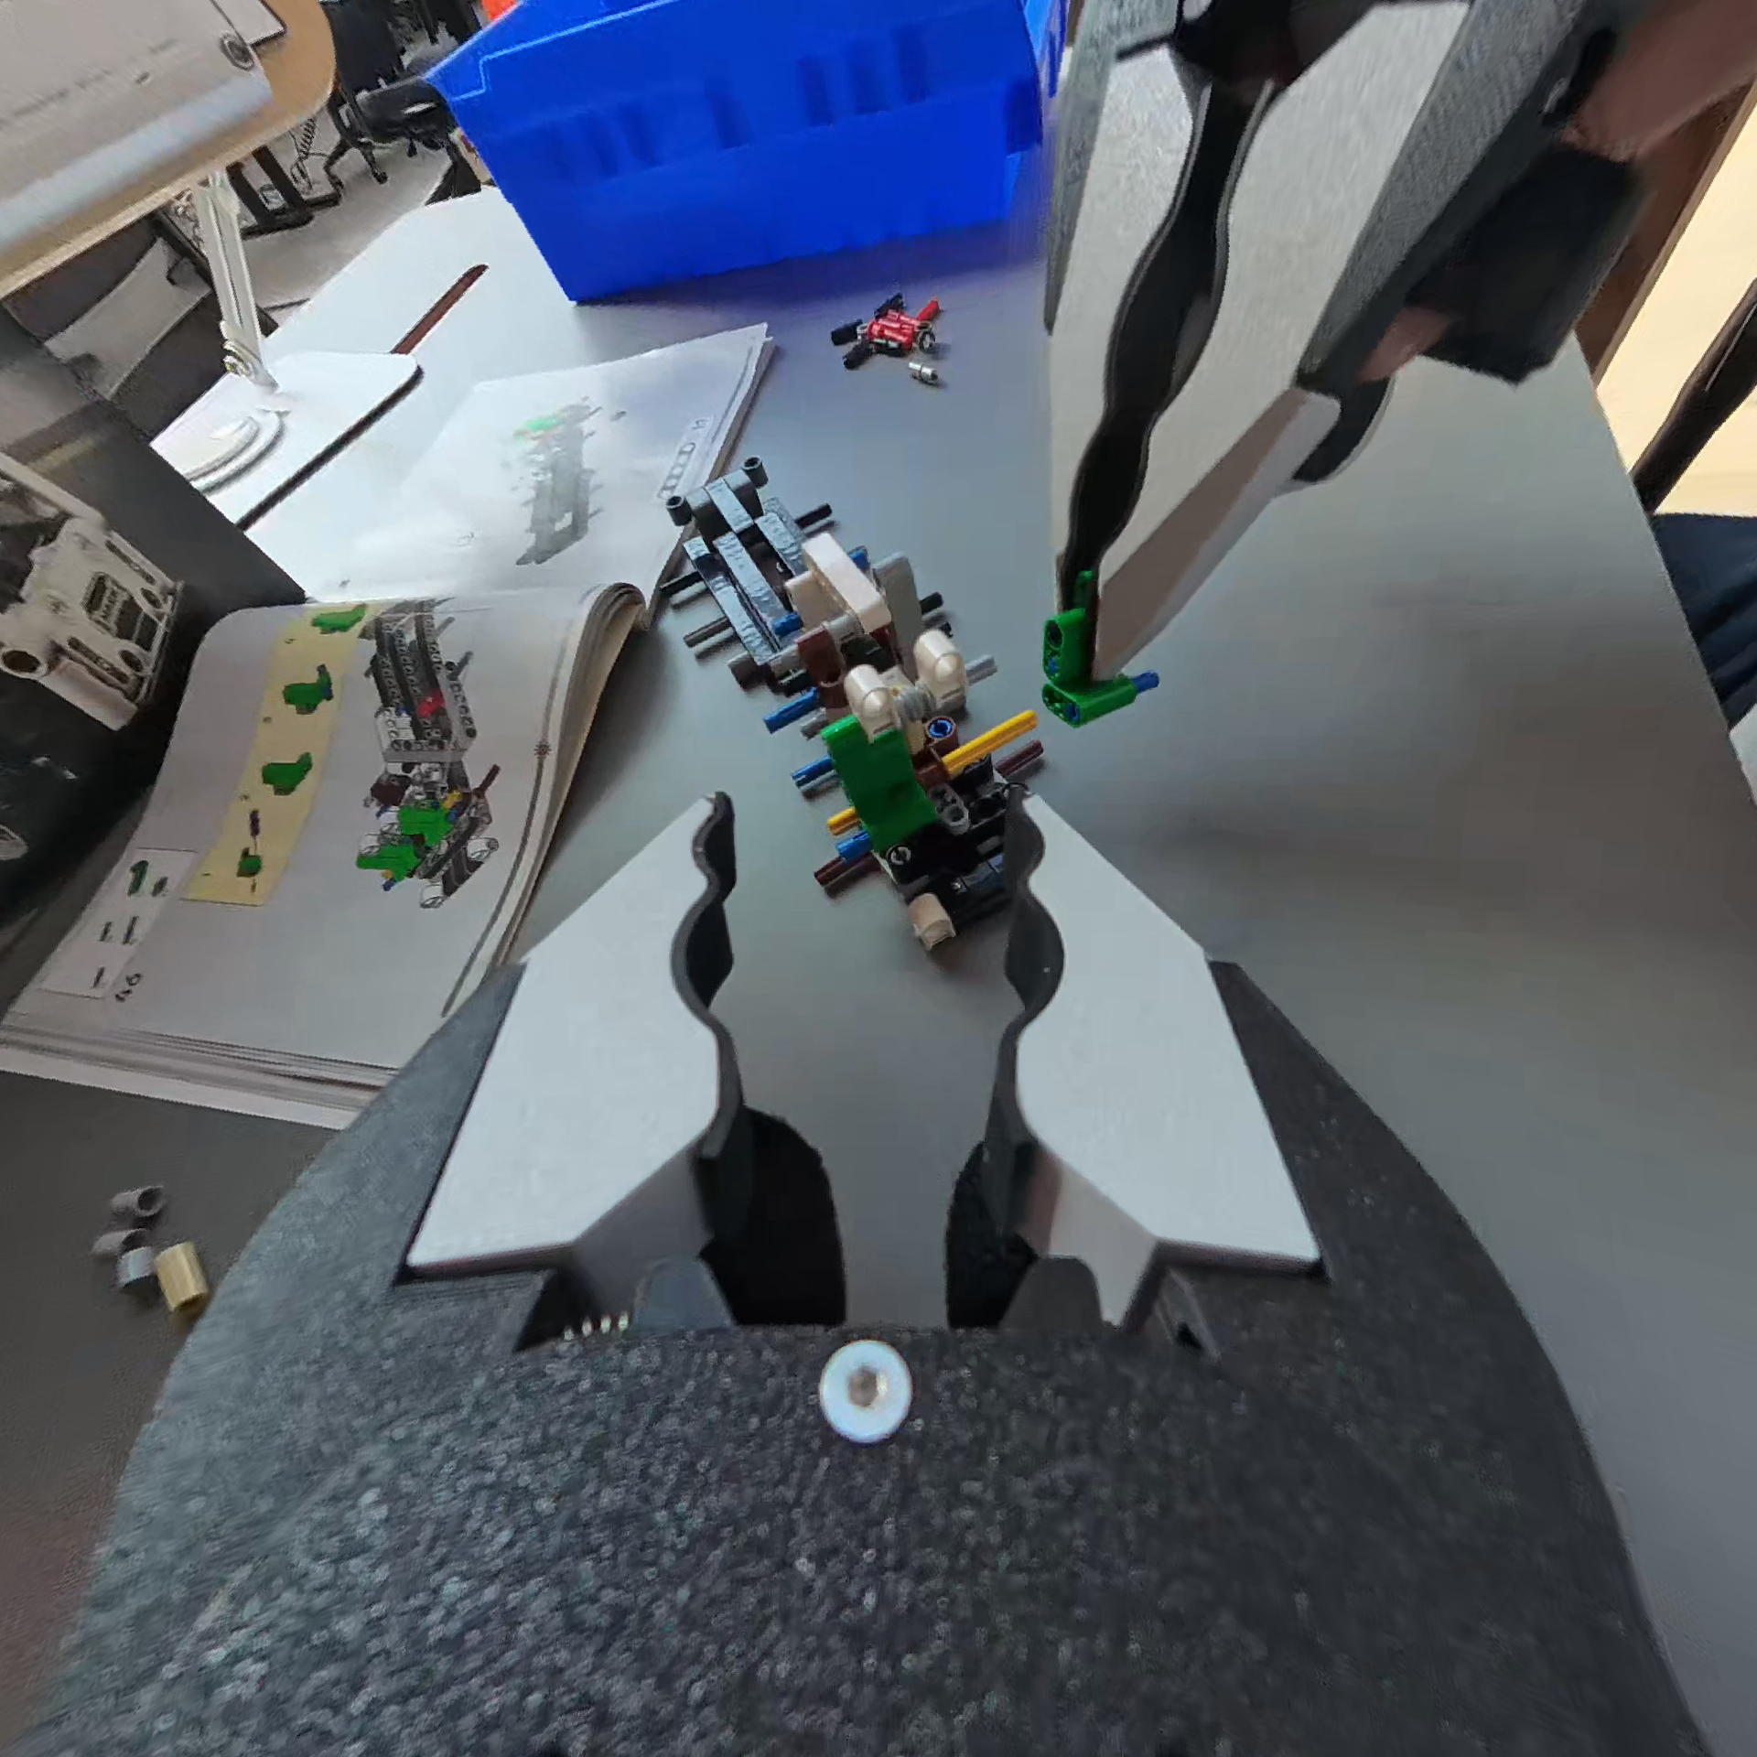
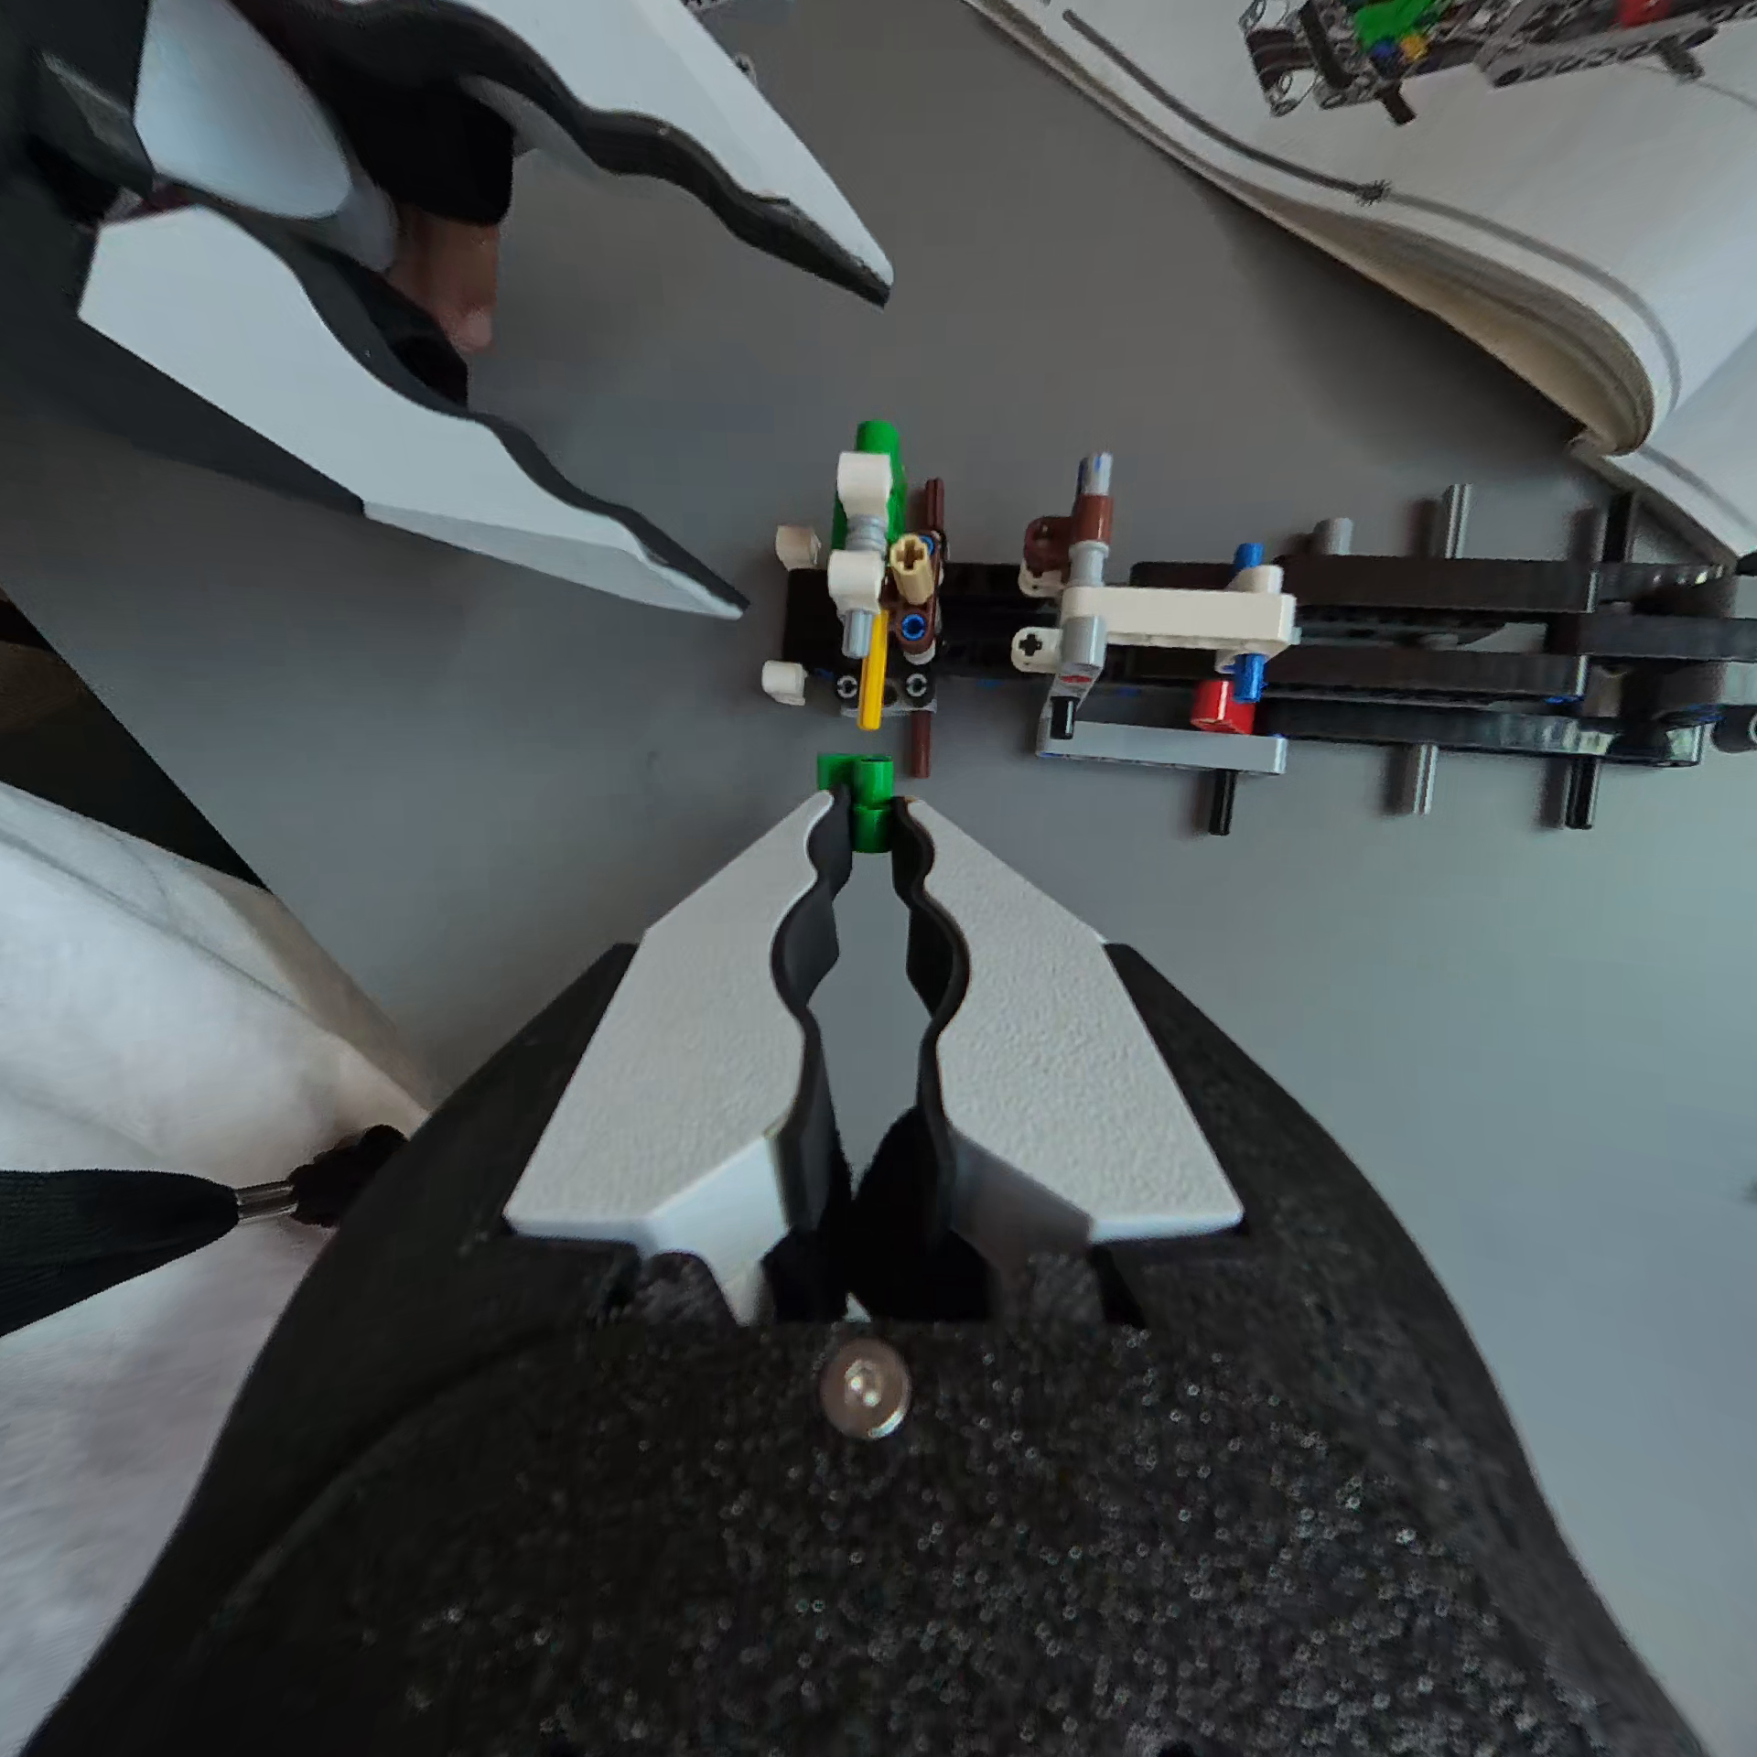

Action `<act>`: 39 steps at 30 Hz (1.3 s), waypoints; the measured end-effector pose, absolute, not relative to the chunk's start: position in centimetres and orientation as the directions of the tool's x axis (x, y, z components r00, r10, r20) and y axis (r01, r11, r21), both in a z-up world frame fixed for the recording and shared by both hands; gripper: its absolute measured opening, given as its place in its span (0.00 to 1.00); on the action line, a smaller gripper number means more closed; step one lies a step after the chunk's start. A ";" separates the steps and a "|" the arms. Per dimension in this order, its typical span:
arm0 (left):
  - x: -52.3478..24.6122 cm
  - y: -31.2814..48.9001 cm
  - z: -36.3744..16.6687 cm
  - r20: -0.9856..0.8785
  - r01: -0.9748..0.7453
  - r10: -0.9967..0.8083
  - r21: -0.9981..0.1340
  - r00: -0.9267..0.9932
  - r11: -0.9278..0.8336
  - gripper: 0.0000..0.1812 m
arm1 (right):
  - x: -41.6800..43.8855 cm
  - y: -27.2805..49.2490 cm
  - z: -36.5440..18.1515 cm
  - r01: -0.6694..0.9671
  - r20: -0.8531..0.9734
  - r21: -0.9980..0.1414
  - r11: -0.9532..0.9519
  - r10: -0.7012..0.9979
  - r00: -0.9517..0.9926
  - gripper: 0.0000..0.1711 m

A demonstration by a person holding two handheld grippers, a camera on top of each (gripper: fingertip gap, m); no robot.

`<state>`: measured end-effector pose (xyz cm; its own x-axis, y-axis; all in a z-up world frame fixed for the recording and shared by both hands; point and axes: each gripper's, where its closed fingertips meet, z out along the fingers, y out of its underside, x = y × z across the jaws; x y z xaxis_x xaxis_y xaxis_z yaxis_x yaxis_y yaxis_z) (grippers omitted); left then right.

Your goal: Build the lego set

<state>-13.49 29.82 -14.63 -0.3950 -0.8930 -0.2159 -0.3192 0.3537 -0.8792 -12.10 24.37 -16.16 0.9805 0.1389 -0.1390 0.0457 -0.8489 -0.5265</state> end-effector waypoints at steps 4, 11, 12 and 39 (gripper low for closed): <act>-12.7 29.9 -15.0 -0.145 -0.370 -0.906 -0.878 -0.397 0.303 0.27 | -12.0 24.7 -16.0 0.013 -0.177 -0.532 -0.847 0.126 0.976 0.04; -12.1 29.1 -16.5 -0.148 -0.429 -0.885 -0.832 -0.442 0.353 0.18 | -12.3 24.9 -16.3 -0.033 -0.229 -0.510 -0.859 0.099 0.968 0.04; -12.1 29.0 -16.6 -0.151 -0.431 -0.881 -0.827 -0.449 0.362 0.14 | -12.3 24.9 -16.3 -0.048 -0.241 -0.508 -0.860 0.088 0.967 0.04; -11.9 29.0 -16.7 -0.211 -0.415 -0.875 -0.815 -0.437 0.404 0.12 | -12.1 24.8 -16.2 -0.035 -0.181 -0.460 -0.887 0.055 0.982 0.04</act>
